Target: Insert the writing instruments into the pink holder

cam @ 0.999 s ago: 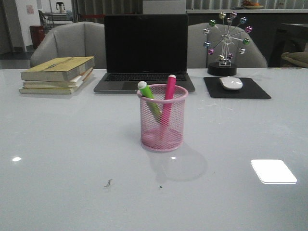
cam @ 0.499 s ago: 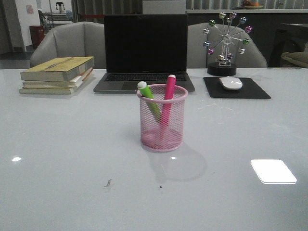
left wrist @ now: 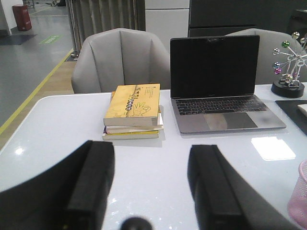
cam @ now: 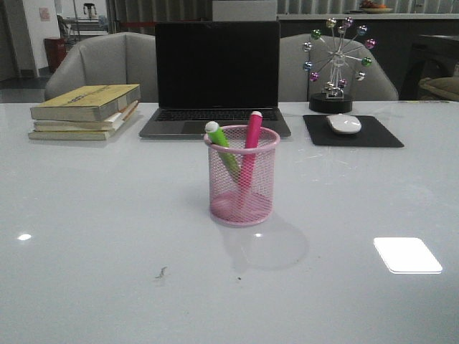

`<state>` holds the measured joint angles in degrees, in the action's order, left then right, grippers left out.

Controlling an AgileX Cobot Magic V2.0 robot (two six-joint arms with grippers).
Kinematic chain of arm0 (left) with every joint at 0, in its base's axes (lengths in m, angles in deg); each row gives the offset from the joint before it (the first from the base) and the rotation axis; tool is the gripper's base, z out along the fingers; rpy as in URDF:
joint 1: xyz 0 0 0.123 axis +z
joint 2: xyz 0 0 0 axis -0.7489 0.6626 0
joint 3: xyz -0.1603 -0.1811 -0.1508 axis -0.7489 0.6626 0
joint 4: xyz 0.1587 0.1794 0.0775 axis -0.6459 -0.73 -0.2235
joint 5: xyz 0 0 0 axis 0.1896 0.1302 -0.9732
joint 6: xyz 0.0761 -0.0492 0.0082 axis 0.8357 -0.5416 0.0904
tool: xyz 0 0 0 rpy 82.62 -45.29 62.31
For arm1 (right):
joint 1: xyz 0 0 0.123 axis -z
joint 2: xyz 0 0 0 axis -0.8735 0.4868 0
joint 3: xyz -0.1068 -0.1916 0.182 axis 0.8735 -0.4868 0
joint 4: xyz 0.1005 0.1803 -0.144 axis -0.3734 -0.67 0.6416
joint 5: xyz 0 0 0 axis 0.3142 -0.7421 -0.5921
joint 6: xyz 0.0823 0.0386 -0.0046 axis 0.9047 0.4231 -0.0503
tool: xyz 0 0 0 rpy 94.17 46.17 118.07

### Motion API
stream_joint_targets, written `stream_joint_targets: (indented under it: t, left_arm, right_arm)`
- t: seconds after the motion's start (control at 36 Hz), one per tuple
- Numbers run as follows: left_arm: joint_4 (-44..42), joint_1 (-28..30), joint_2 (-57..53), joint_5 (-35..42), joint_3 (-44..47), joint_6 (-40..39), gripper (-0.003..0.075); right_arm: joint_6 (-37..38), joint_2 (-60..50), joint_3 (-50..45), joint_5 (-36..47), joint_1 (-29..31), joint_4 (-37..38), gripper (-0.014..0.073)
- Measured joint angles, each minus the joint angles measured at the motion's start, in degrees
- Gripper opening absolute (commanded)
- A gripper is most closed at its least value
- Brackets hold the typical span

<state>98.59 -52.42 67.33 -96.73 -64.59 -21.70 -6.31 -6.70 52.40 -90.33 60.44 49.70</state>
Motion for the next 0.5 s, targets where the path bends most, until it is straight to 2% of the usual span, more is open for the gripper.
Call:
stream_joint_targets:
  t: [0.25, 0.5]
  left_arm:
    - [0.0, 0.0, 0.0, 0.0, 0.0, 0.0, 0.0404]
    - [0.0, 0.0, 0.0, 0.0, 0.0, 0.0, 0.0404]
  right_arm:
    - [0.0, -11.9, 0.0, -0.1, 0.0, 0.0, 0.0049]
    - [0.0, -14.1, 0.0, -0.3, 0.0, 0.0, 0.0049]
